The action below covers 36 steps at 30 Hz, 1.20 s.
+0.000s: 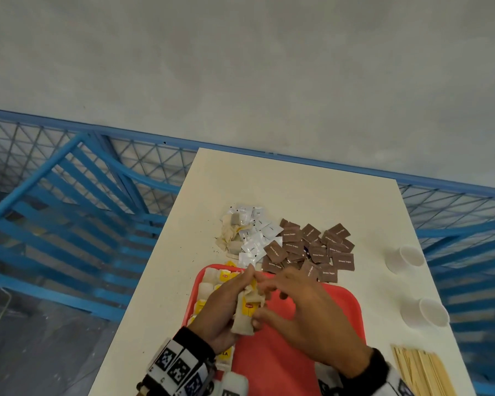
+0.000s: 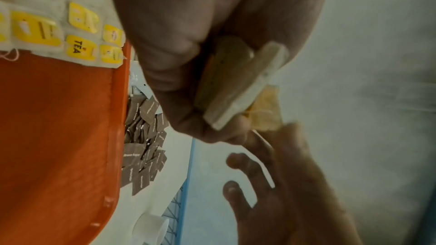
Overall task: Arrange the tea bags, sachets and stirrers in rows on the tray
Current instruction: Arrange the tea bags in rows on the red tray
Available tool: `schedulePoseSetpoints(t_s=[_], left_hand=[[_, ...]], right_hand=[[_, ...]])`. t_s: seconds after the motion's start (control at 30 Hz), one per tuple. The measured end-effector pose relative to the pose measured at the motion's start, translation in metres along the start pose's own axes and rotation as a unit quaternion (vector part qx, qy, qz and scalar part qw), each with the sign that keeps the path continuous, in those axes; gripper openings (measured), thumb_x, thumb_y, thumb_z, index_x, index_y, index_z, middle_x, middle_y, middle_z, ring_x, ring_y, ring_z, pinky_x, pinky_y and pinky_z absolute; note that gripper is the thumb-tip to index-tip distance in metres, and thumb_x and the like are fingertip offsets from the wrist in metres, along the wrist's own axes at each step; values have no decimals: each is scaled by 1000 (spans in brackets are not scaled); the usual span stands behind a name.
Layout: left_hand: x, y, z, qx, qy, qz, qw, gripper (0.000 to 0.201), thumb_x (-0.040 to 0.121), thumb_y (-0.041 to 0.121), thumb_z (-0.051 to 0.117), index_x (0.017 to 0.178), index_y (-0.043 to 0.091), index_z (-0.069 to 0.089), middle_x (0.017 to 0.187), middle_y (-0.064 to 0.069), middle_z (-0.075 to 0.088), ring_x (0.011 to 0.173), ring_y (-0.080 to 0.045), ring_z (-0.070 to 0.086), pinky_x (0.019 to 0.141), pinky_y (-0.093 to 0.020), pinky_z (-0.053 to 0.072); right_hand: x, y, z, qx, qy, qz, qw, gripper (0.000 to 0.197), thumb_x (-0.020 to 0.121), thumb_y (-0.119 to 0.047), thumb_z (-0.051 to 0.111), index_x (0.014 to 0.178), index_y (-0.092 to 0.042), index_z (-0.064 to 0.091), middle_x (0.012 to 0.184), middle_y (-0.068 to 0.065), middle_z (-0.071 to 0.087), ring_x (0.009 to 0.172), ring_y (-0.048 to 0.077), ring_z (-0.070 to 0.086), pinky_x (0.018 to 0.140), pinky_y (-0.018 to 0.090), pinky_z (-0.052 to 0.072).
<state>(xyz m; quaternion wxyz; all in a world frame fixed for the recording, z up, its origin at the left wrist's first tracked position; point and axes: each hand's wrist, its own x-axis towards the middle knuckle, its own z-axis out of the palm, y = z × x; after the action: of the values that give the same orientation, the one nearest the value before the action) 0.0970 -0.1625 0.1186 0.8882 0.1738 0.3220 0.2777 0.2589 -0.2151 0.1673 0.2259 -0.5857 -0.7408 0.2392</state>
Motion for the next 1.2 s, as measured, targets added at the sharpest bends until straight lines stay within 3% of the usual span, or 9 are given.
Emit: schedulePoseSetpoints(t_s=[0.13, 0.3, 0.5, 0.57, 0.67, 0.7, 0.83, 0.97, 1.2], left_hand=[[-8, -5, 5, 44, 17, -8, 999, 35, 95, 43, 54, 89, 11, 68, 68, -8, 58, 49, -14, 55, 38, -22, 44], [-16, -7, 0, 36, 25, -35, 998, 29, 89, 35, 63, 76, 10, 59, 73, -10, 59, 47, -15, 53, 36, -20, 38], [-13, -8, -12, 157, 59, 7, 986, 15, 91, 21, 66, 86, 10, 56, 73, -11, 59, 50, -18, 52, 41, -23, 40], [-10, -8, -21, 329, 108, 53, 937, 15, 94, 22, 64, 87, 10, 60, 72, -7, 62, 56, -17, 55, 52, -32, 46], [-9, -8, -31, 593, 155, 108, 783, 17, 93, 27, 62, 81, 16, 63, 70, 7, 63, 59, -7, 55, 67, -39, 52], [-9, -6, -29, 601, 158, 122, 774, 18, 92, 29, 64, 80, 17, 64, 68, 8, 62, 57, -6, 53, 64, -40, 51], [-23, 13, -1, 479, 97, 174, 855, 12, 89, 31, 71, 94, 20, 70, 58, 14, 59, 49, 1, 50, 50, -20, 41], [-43, 22, 0, 546, 16, 151, 824, 17, 86, 25, 74, 103, 22, 71, 62, 22, 64, 54, 9, 55, 54, -13, 41], [-76, 5, -44, 496, 72, 147, 853, 13, 89, 11, 69, 84, -1, 71, 50, 14, 59, 44, 5, 48, 50, -7, 34]], right_hand=[[1, 0, 5, 26, 29, -11, 999, 20, 93, -44, 58, 87, -29, 69, 78, -14, 57, 74, -1, 50, 66, 14, 37], [-1, 5, -28, 316, 19, 173, 933, 23, 94, -27, 64, 73, -18, 68, 62, 0, 58, 58, 12, 45, 59, 31, 35], [-6, 14, -53, 287, -13, 174, 942, 26, 93, -30, 63, 76, -11, 68, 61, 2, 60, 58, 13, 47, 59, 30, 35], [-6, 17, -61, 253, 7, 160, 954, 24, 93, -29, 64, 71, -18, 67, 59, 0, 60, 57, 10, 49, 59, 26, 38], [-5, 19, -65, 134, 32, 109, 984, 24, 93, -31, 64, 72, -21, 66, 64, 2, 59, 59, 9, 51, 61, 30, 43], [-5, 18, -64, 81, 22, 83, 993, 26, 94, -35, 63, 72, -21, 64, 65, -1, 59, 60, 8, 51, 62, 30, 43], [0, 9, -44, -39, -89, 32, 995, 34, 95, -43, 58, 73, -17, 60, 69, -3, 58, 69, 14, 52, 61, 22, 35], [9, -5, -18, 13, -130, 24, 991, 24, 90, -39, 66, 76, -19, 65, 60, -10, 57, 59, 6, 53, 54, 20, 38], [19, -19, 32, 78, -121, 28, 989, 14, 85, -27, 74, 80, -15, 71, 67, -13, 60, 61, 0, 55, 59, 13, 38]])
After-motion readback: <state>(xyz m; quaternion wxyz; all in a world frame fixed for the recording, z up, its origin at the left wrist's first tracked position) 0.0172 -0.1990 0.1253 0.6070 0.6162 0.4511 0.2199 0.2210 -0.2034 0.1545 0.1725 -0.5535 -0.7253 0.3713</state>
